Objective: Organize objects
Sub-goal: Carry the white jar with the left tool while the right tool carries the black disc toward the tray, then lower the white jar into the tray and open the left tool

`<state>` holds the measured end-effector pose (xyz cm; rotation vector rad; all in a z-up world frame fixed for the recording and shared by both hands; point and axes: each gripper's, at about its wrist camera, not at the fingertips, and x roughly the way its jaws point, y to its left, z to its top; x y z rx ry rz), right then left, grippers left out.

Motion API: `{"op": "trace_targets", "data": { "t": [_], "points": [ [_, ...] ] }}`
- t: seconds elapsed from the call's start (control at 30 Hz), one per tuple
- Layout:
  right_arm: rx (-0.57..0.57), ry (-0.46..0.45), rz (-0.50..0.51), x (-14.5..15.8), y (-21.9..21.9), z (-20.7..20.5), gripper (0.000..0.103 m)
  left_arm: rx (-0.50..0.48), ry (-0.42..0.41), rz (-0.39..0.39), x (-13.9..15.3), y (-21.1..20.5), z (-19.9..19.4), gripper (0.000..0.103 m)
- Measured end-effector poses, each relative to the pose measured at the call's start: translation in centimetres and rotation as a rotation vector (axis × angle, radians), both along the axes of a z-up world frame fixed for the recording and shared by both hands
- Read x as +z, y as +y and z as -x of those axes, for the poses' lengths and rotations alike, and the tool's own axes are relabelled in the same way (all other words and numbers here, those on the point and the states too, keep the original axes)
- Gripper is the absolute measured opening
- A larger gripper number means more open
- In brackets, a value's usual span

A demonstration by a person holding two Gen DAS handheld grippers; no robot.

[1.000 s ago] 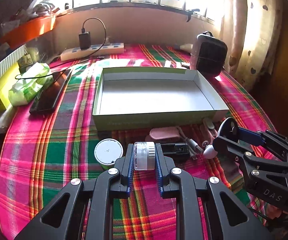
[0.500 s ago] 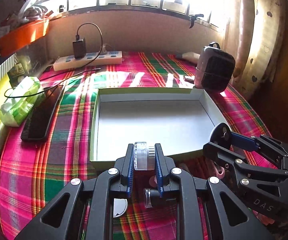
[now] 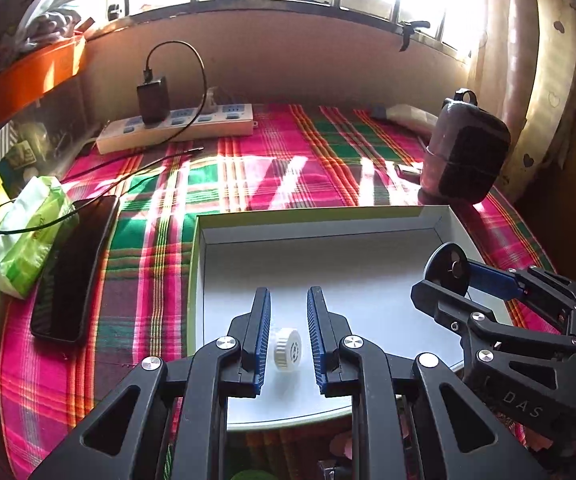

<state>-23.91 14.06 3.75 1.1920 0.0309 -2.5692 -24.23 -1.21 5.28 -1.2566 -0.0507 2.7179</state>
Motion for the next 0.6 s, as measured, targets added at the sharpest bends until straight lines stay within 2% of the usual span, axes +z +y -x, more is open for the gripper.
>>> {"op": "trace_targets", "data": {
  "t": [0.13,0.6],
  "points": [
    [-0.001,-0.013,-0.019,-0.5,-0.3,1.4,0.049,-0.006,-0.017,0.021,-0.7,0.3,1.2,0.017],
    [-0.015,-0.070,-0.045,-2.0,-0.7,4.9,0.049,0.018,-0.038,0.018,-1.3,-0.8,2.8,0.017]
  ]
}}
